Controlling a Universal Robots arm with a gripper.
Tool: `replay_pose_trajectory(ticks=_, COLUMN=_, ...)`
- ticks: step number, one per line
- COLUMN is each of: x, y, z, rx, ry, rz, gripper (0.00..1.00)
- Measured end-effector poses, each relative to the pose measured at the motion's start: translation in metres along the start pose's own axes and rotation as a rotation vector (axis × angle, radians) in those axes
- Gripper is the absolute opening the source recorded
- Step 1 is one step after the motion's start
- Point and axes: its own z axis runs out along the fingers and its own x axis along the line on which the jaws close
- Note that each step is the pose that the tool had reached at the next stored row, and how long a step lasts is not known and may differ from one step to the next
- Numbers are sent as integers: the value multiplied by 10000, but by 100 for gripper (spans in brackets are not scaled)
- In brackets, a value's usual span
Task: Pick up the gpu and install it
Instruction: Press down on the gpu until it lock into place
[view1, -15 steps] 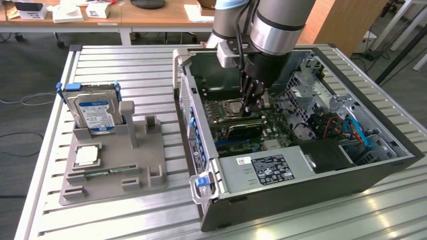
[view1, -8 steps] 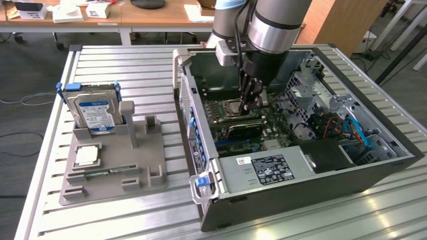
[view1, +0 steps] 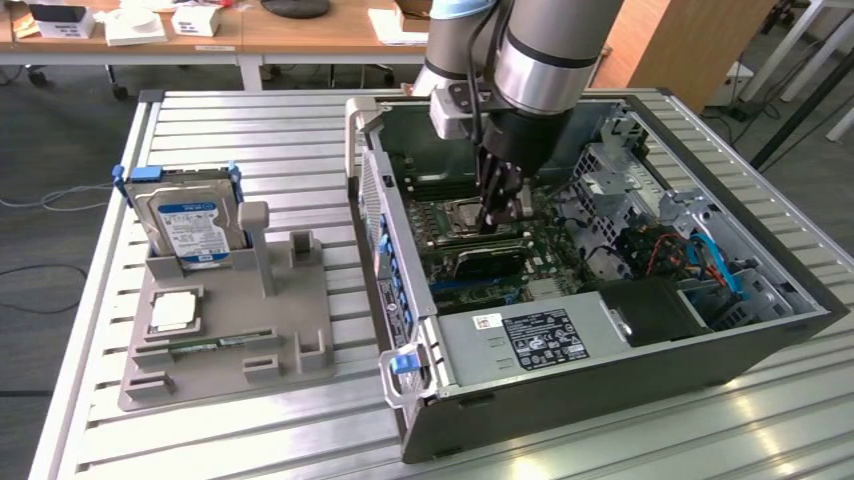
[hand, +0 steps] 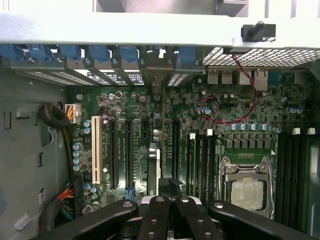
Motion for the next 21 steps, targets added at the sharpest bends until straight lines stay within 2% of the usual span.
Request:
replay_pose_trajectory(ticks=6, x=0, y=0, z=24, rx=1, ry=-1, rz=1, gripper=11)
replay_pose_trajectory(ticks=15, x=3, y=0, z=142, rx=0, ry=1, rz=1, gripper=11)
replay_pose_trajectory(ticks=21, x=4, y=-1, z=169, rx=1, ry=-1, rz=1, gripper=11)
